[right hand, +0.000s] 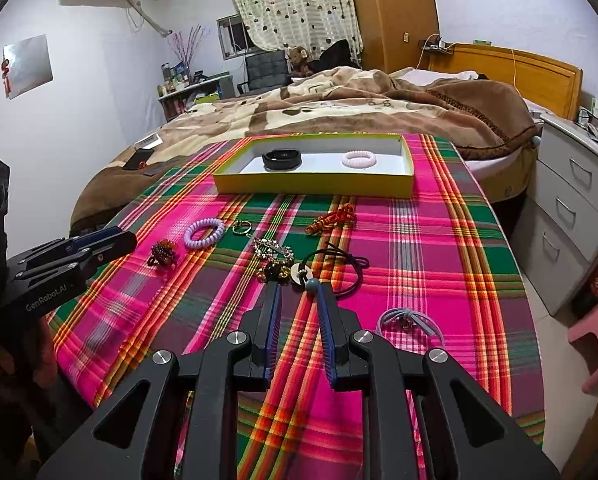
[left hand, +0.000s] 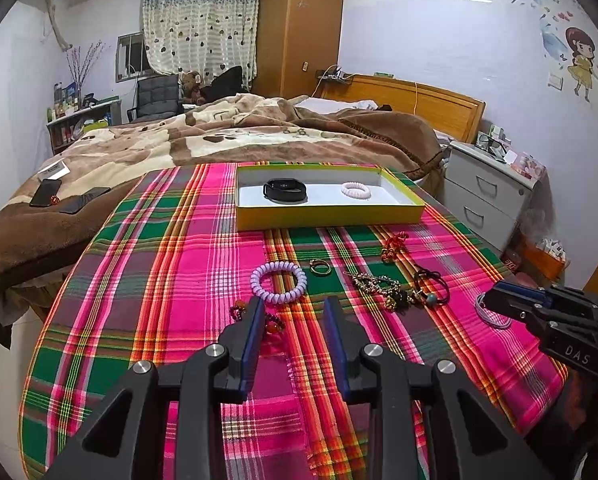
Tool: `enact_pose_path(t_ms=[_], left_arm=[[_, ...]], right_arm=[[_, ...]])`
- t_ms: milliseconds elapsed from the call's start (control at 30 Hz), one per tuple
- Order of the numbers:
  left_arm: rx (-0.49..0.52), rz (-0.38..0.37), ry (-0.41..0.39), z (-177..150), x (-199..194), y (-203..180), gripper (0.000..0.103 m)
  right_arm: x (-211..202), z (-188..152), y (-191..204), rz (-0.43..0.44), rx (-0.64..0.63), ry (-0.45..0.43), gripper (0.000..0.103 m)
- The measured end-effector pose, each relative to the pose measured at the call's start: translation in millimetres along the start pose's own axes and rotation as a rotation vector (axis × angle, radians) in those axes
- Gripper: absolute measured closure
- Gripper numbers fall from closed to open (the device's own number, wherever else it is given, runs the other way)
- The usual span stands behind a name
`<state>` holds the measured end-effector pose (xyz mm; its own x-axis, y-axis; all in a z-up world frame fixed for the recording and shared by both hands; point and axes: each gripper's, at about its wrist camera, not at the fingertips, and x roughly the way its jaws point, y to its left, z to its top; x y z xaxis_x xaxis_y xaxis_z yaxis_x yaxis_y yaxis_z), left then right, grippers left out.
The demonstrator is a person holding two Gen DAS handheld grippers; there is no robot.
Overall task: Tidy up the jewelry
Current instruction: 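Grasp the lavender coiled bracelet with the left tool while the right tool grasps the black cord with teal bead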
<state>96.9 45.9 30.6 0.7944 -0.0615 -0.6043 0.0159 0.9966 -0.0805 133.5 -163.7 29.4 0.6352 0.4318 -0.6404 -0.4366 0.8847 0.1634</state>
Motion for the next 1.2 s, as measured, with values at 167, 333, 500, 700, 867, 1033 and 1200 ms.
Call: enact_pose_path(t_ms=[167,333,500,700,867,1033,1200], left_arm=[[-0.002,-0.004,0.016,0.4,7.4,2.5,0.073],[-0.001,-0.010,0.034,2.7,17.3,5.4,0.073],[0.005,-0.013,0.043,6.5,26.1,6.0,0.066],[-0.024,0.004,0.058,16.2,42.5,16.9,0.066],[-0.036,0.022,0.103,23.6,65.7,26.5,0.066],[-0.043,0.038,0.153,26.1,87.1,30.2,0.066],[-0.040,0.042,0.183,26.9,100.1,30.1,0.066]], right_arm=[[10.2,1.0,2.1,0.005,-0.018,0.027,0.084],[23.6,3.8,0.0,0.010,-0.021,0.053,0.084],[35.5,6.5,-1.5,0.012,-0.025,0.079,0.084],[49.4,11.3,-7.9,-0.004,-0.011,0.110,0.084],[57.4,16.8,-18.7,-0.022,0.028,0.120,0.084],[65.9,21.7,-28.5,-0.074,0.028,0.135,0.084],[76.5,24.4,-35.6,-0.091,0.022,0.166,0.084]])
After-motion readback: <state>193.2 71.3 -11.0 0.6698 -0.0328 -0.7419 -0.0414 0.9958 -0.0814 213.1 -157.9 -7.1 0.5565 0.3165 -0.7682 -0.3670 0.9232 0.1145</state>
